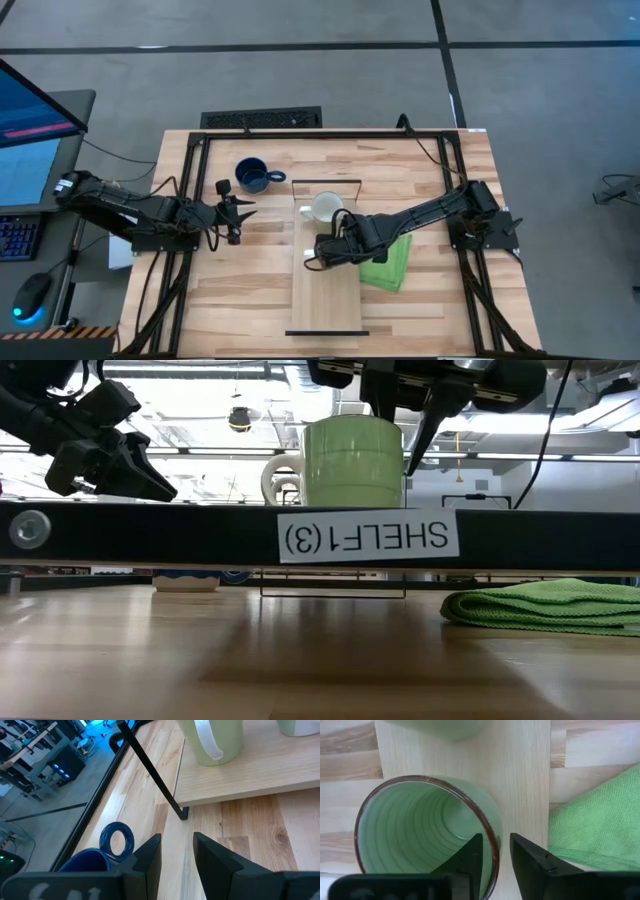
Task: Stack small to large cups/mugs on shelf
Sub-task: Put the blue mug on the shelf
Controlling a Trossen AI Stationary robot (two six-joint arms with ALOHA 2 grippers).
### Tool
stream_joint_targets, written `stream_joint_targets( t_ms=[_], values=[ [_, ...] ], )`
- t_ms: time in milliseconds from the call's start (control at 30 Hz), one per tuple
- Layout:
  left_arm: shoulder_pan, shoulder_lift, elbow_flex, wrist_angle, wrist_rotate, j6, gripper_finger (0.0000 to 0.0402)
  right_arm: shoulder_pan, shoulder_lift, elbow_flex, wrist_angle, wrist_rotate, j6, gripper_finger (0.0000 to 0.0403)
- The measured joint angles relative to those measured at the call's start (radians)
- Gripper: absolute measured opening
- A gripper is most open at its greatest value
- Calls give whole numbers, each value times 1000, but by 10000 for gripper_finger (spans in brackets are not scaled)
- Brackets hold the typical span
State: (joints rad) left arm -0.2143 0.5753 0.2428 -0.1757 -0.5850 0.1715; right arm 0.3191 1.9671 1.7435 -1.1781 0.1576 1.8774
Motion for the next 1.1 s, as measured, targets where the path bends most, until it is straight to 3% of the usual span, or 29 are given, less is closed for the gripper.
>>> stream_joint_targets(
  t_ms=[533,1100],
  values=[
    [0,0,0,0,-3,0,105,0,0,24,-11,34,-2,175],
    [0,0,-1,-40,0,-54,105,4,2,332,-357,225,-162,199]
  ],
)
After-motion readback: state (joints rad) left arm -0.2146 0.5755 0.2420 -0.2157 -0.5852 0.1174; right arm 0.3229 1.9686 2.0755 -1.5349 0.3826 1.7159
